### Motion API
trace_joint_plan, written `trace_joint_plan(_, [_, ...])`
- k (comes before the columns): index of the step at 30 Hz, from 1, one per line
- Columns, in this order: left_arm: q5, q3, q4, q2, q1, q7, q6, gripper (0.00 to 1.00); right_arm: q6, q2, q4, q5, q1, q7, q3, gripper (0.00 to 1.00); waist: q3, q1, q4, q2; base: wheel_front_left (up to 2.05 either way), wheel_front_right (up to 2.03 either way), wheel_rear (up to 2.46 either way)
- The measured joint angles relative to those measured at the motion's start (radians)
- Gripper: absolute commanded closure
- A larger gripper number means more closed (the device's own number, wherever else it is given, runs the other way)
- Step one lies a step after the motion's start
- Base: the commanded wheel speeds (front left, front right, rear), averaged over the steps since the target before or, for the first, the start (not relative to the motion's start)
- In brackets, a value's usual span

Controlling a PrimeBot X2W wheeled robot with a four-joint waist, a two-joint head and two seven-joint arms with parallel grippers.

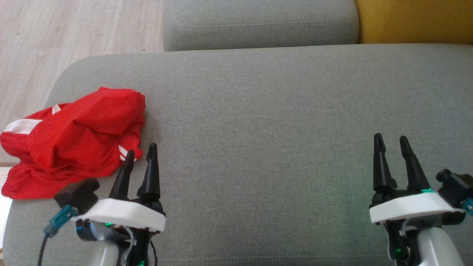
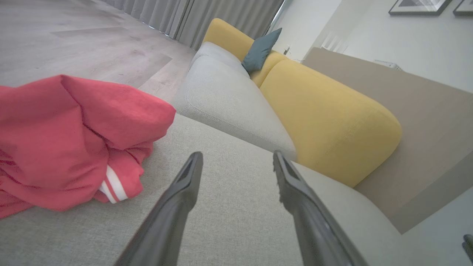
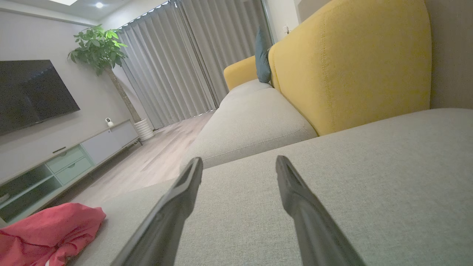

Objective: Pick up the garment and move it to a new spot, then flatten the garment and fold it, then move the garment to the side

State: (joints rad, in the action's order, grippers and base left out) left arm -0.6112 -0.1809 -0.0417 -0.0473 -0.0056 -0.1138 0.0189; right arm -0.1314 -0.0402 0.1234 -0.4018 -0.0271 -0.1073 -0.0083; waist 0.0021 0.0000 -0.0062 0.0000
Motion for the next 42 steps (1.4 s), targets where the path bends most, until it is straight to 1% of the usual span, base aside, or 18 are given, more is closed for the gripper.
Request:
trace_joint_plan(4, [0.075,-0.035,-0.011,-0.022,0.000,-0.011,0.022,0.00,0.000,0.000,0.003,0.066,0.000,-0.013,0.009,0.00,-0.001,0.0000,0.000,0.0000,0.00,0.00,0.00])
trace_joint_plan(7, [0.136,-0.073,-0.007,-0.042,-0.001,-0.019,0.048,0.00,0.000,0.000,0.001,0.134,0.000,-0.023,0.016,0.00,-0.001,0.0000,0.000,0.0000,0.00,0.00,0.00])
trace_joint_plan(9, [0.160,-0.091,0.003,-0.050,-0.001,-0.021,0.071,0.00,0.000,0.000,-0.012,0.179,0.000,-0.029,0.019,0.00,-0.001,0.0000,0.001,0.0000,0.00,0.00,0.00])
trace_joint_plan(13, [0.200,-0.128,0.014,-0.069,-0.007,-0.034,0.104,0.00,0.000,0.000,-0.028,0.243,0.000,-0.042,0.023,0.00,-0.001,0.0000,0.002,0.0000,0.00,0.00,0.00])
trace_joint_plan(18, [0.246,-0.165,0.044,-0.081,-0.023,-0.051,0.141,0.00,0.000,0.000,-0.039,0.270,0.001,-0.053,0.038,0.00,-0.001,0.0000,0.004,0.0000,0.00,0.00,0.00])
trace_joint_plan(20, [0.250,-0.172,0.059,-0.080,-0.023,-0.057,0.149,0.00,0.000,-0.001,-0.042,0.280,0.001,-0.062,0.047,0.00,-0.001,0.0000,0.005,0.0000,0.00,0.00,0.00])
trace_joint_plan(23, [0.240,-0.167,0.067,-0.075,-0.021,-0.064,0.148,0.00,0.000,-0.001,-0.042,0.255,0.005,-0.072,0.063,0.00,-0.002,0.0000,0.006,0.0000,0.00,0.00,0.00])
trace_joint_plan(25, [0.208,-0.148,0.056,-0.057,-0.014,-0.073,0.144,0.00,0.000,-0.001,-0.031,0.211,0.014,-0.075,0.063,0.00,-0.003,0.0000,0.007,0.0000,0.00,0.00,0.00])
trace_joint_plan(27, [0.187,-0.121,0.034,-0.039,0.000,-0.074,0.123,0.00,0.000,-0.001,-0.004,0.181,0.025,-0.082,0.064,0.00,-0.005,0.0000,0.007,0.0000,0.00,0.00,0.00])
trace_joint_plan(29, [0.179,-0.095,0.018,-0.027,0.016,-0.082,0.104,0.00,0.000,-0.001,0.020,0.125,0.030,-0.088,0.063,0.00,-0.007,0.0000,0.007,0.0000,0.00,0.00,0.00])
trace_joint_plan(32, [0.180,-0.062,-0.007,-0.014,0.031,-0.092,0.085,0.00,0.000,-0.001,0.051,0.076,0.032,-0.095,0.061,0.00,-0.010,0.0000,0.008,0.0000,0.00,0.00,0.00])
trace_joint_plan(34, [0.208,-0.060,-0.031,-0.011,0.034,-0.094,0.077,0.00,0.000,-0.001,0.071,0.062,0.032,-0.095,0.060,0.00,-0.013,0.0000,0.008,0.0000,0.00,0.00,0.00])
trace_joint_plan(37, [0.269,-0.060,-0.063,-0.009,0.038,-0.105,0.077,0.00,0.000,-0.001,0.101,0.062,0.032,-0.095,0.059,0.00,-0.016,0.0000,0.008,0.0000,0.00,0.00,0.00])
trace_joint_plan(42, [0.376,-0.071,-0.077,-0.008,0.039,-0.120,0.082,0.00,0.000,-0.001,0.125,0.122,0.032,-0.105,0.062,0.00,-0.019,0.0000,0.008,0.0000,0.00,0.00,0.00])
